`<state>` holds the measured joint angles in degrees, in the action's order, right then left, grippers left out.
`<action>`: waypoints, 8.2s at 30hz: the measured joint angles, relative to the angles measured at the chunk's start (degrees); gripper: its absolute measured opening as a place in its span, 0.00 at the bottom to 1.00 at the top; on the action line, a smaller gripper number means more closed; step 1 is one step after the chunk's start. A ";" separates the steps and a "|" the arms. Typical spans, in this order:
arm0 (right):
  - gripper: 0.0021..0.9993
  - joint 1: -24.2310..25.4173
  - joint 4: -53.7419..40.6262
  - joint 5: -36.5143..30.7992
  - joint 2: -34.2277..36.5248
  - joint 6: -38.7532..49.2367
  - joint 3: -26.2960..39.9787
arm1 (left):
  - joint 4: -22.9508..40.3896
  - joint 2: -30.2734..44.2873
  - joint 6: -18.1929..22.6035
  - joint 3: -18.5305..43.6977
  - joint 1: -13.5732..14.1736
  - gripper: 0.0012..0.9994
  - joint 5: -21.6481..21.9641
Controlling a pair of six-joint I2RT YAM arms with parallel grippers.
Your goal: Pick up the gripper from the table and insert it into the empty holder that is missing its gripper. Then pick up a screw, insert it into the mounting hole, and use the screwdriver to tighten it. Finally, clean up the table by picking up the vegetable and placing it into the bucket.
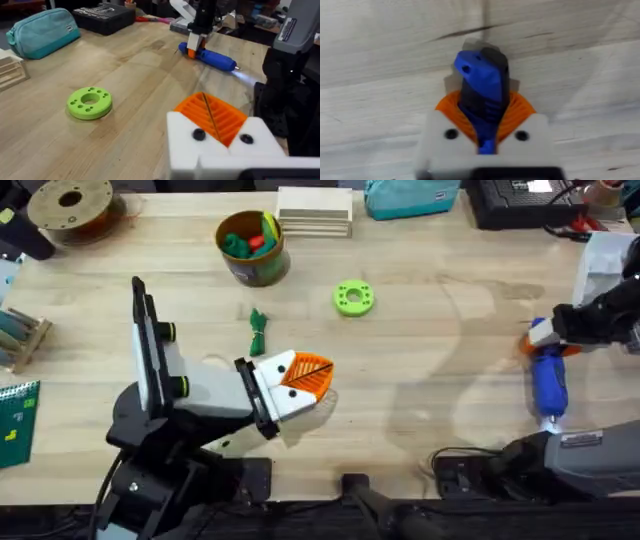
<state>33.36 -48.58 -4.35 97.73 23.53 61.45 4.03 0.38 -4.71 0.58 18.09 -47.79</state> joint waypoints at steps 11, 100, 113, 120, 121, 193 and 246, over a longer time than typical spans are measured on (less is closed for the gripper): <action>0.03 0.05 -0.37 0.46 -0.73 -1.37 -0.25 | 0.00 -0.02 0.00 0.00 0.00 0.00 0.00; 0.03 -84.95 65.63 24.18 -34.87 -26.97 -10.25 | -0.02 -0.02 0.00 0.00 0.00 0.00 0.48; 0.03 -84.95 64.42 24.21 -34.82 -26.97 -10.25 | -0.02 -0.02 0.00 0.00 0.00 0.00 0.48; 0.03 -84.95 64.39 24.25 -34.60 -26.97 -10.25 | 0.00 -0.02 -0.02 0.00 0.00 0.00 0.48; 0.03 -84.95 64.37 24.25 -34.60 -26.97 -10.25 | 0.00 -0.02 -0.02 0.00 0.00 0.00 0.48; 0.03 -80.45 67.67 31.83 -32.83 -31.27 -10.34 | -0.02 -0.02 -0.02 0.00 0.00 0.00 0.48; 0.03 -50.38 41.29 5.43 -25.33 25.46 -10.60 | -0.02 0.00 -0.02 0.00 0.00 0.00 0.48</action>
<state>-17.02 -7.29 1.08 72.40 48.99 50.85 4.01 0.38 -4.73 0.58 18.09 -47.31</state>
